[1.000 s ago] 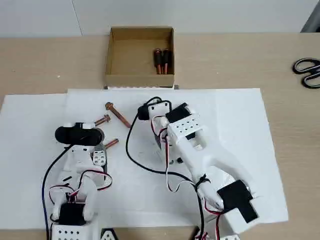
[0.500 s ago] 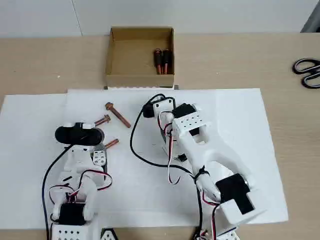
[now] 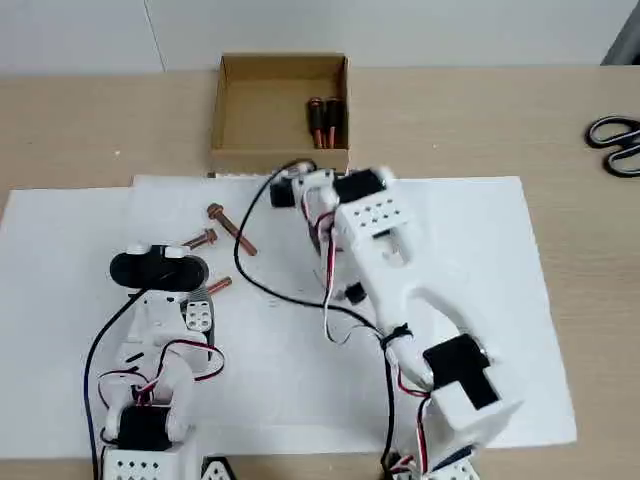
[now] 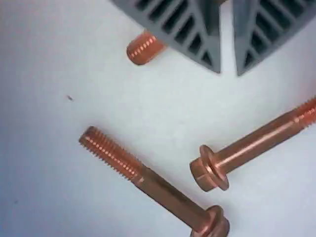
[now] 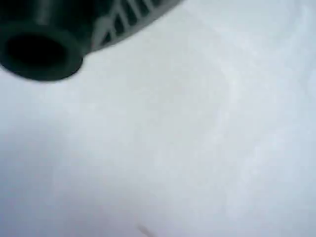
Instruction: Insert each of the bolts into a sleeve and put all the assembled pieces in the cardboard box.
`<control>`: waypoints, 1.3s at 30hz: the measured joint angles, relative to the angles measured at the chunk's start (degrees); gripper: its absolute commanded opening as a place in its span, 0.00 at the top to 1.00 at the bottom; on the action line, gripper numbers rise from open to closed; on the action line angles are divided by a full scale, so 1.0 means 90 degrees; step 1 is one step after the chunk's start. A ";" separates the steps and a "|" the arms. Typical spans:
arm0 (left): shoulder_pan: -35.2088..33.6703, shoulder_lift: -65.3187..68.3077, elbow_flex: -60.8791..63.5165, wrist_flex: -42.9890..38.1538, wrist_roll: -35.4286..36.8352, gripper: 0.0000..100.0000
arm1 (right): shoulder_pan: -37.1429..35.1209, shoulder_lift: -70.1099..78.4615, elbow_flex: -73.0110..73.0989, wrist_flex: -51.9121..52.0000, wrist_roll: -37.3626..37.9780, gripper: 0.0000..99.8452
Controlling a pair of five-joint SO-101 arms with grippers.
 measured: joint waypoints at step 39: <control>-0.0264 0.7560 -0.7893 0.3018 -0.0928 0.98 | 0.3741 -0.6154 0.3673 0.0117 -0.1983 1.00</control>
